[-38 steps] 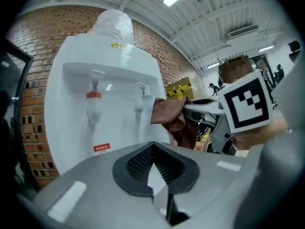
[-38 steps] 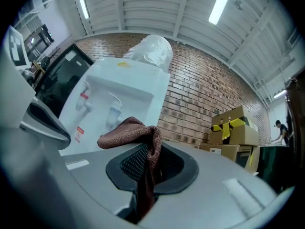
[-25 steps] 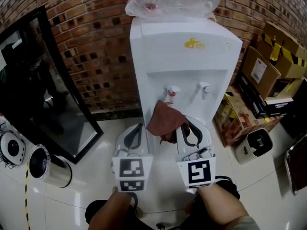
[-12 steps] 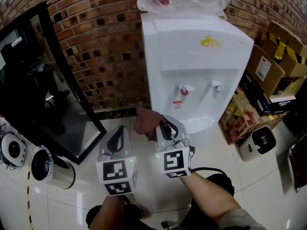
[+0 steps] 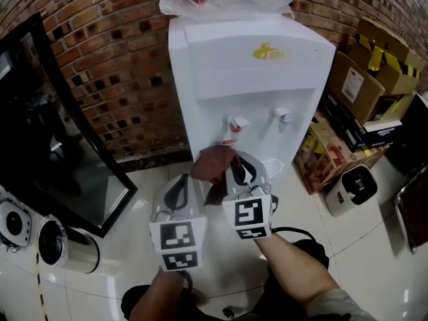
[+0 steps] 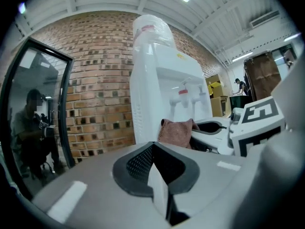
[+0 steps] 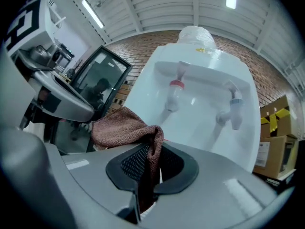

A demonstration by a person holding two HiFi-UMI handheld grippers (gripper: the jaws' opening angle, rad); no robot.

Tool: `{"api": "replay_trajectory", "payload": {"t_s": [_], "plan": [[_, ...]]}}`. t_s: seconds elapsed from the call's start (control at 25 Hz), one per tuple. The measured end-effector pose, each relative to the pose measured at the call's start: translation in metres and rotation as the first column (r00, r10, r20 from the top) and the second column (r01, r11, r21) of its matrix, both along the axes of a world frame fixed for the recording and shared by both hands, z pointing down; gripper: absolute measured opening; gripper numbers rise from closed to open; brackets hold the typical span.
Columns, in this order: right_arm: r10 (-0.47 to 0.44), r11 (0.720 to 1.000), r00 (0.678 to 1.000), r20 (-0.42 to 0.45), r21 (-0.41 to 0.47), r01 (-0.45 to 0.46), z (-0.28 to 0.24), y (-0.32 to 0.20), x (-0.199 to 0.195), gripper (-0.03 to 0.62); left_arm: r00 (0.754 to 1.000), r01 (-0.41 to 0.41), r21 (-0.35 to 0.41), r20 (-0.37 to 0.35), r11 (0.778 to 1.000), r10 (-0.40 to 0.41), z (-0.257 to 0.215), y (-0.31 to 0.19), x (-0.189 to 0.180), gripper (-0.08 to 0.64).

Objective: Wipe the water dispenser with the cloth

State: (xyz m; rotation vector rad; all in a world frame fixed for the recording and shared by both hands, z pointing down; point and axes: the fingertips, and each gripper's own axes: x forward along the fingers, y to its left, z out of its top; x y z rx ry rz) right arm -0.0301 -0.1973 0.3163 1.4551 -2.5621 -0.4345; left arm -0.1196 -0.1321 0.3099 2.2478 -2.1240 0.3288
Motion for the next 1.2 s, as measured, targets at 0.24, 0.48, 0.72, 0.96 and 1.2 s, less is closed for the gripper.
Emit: {"api": "replay_trajectory", "payload": {"t_s": [0.24,0.48,0.72,0.96,1.2], "plan": [[0.065,0.997,0.998,-0.027,-0.036,-0.066,0.009,-0.022,0.027,0.051,0.998,-0.065,-0.009,0.016,0.998,0.065,0.005,-0.01,0.036,0.0],[0.091,0.995,0.991,-0.097,-0.026,-0.094,0.011,-0.031,0.051,0.051,0.995,-0.091,-0.007,0.033,0.996,0.091,0.008,-0.021,0.06,0.0],[0.162,0.985,0.978,-0.134,-0.03,-0.168,0.009,-0.044,0.093,0.051,0.99,-0.142,-0.006,0.022,0.99,0.142,0.01,-0.033,0.09,0.0],[0.217,0.974,0.968,-0.13,-0.035,-0.223,0.004,-0.05,0.125,0.05,0.984,-0.179,-0.018,0.016,0.984,0.179,0.016,-0.04,0.114,0.0],[0.274,0.961,0.952,-0.135,-0.003,-0.277,-0.007,-0.046,0.165,0.051,0.973,-0.23,0.006,-0.014,0.973,0.231,0.008,-0.053,0.147,0.0]]}}
